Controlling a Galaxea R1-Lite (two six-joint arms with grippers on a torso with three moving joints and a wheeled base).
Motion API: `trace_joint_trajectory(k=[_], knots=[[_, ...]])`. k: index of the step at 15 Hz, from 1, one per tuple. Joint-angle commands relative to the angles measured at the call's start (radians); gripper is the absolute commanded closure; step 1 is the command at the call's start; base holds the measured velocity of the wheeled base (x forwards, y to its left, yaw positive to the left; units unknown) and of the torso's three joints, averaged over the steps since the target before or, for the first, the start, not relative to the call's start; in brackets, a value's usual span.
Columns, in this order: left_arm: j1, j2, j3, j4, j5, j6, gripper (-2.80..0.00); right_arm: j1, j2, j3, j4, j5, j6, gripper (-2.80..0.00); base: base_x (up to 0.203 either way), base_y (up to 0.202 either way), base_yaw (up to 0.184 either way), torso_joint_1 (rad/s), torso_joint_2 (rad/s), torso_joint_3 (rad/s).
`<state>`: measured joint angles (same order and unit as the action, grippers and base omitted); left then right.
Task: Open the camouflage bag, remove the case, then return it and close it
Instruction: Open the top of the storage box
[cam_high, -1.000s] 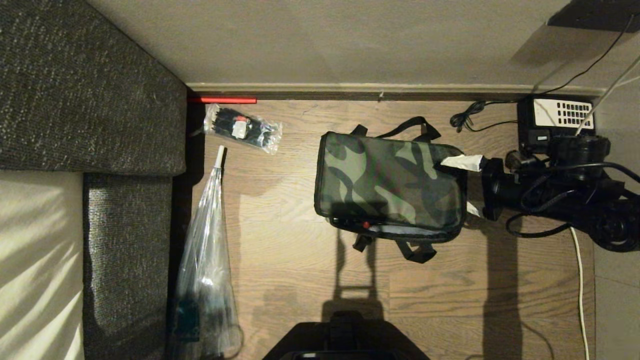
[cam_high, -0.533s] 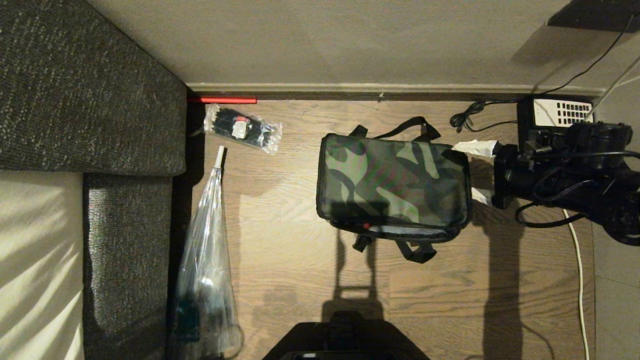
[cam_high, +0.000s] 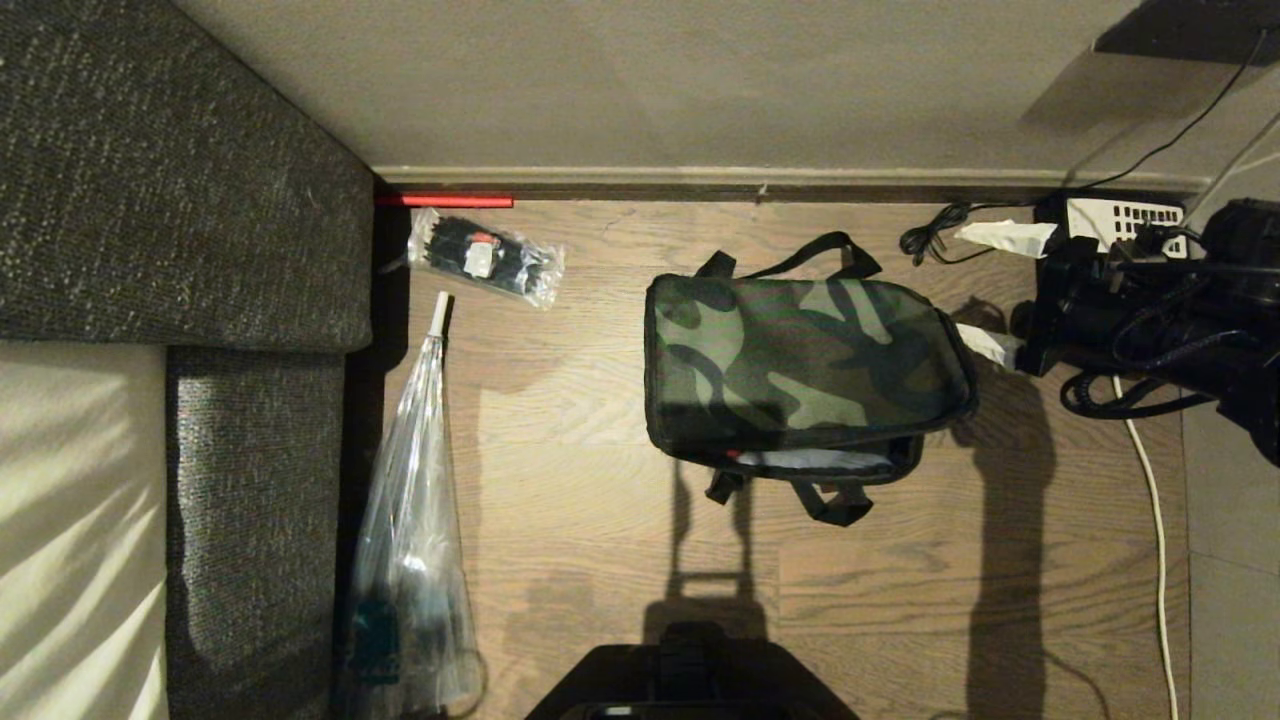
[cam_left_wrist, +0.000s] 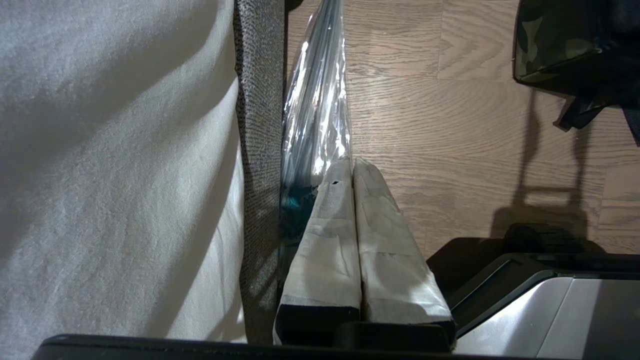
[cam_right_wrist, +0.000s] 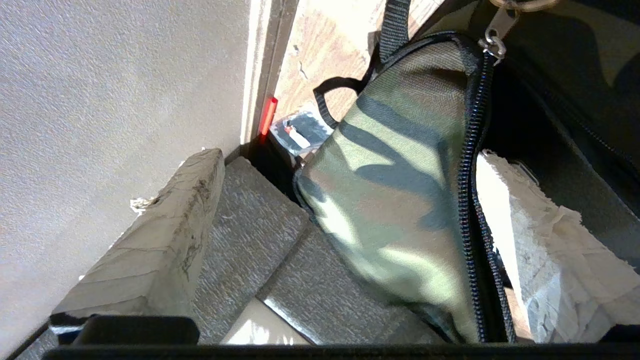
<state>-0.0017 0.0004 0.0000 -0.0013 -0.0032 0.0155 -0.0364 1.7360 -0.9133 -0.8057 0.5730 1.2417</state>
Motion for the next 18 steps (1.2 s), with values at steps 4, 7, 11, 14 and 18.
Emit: trace_joint_trajectory(k=[4,7,11,14,18], knots=[[0.000,0.000,0.000,0.000,0.000,0.000,0.00,0.014,-0.017,0.030,-0.008,0.005,-0.005,-2.80,0.000,0.000,0.000,0.000,0.00,0.000],[0.000,0.000,0.000,0.000,0.000,0.000,0.00,0.015,0.013,-0.027,-0.005,-0.010,-0.004,-2.80,0.000,0.000,0.000,0.000,0.00,0.000],[0.000,0.000,0.000,0.000,0.000,0.000,0.00,0.020,0.031,0.001,0.003,-0.045,-0.087,-2.80,0.000,0.000,0.000,0.000,0.00,0.000],[0.000,0.000,0.000,0.000,0.000,0.000,0.00,0.024,0.037,0.043,0.055,-0.051,-0.209,-2.80,0.000,0.000,0.000,0.000,0.00,0.000],[0.000,0.000,0.000,0.000,0.000,0.000,0.00,0.050,0.062,0.057,0.111,-0.051,-0.226,-2.80,0.000,0.000,0.000,0.000,0.00,0.000]])
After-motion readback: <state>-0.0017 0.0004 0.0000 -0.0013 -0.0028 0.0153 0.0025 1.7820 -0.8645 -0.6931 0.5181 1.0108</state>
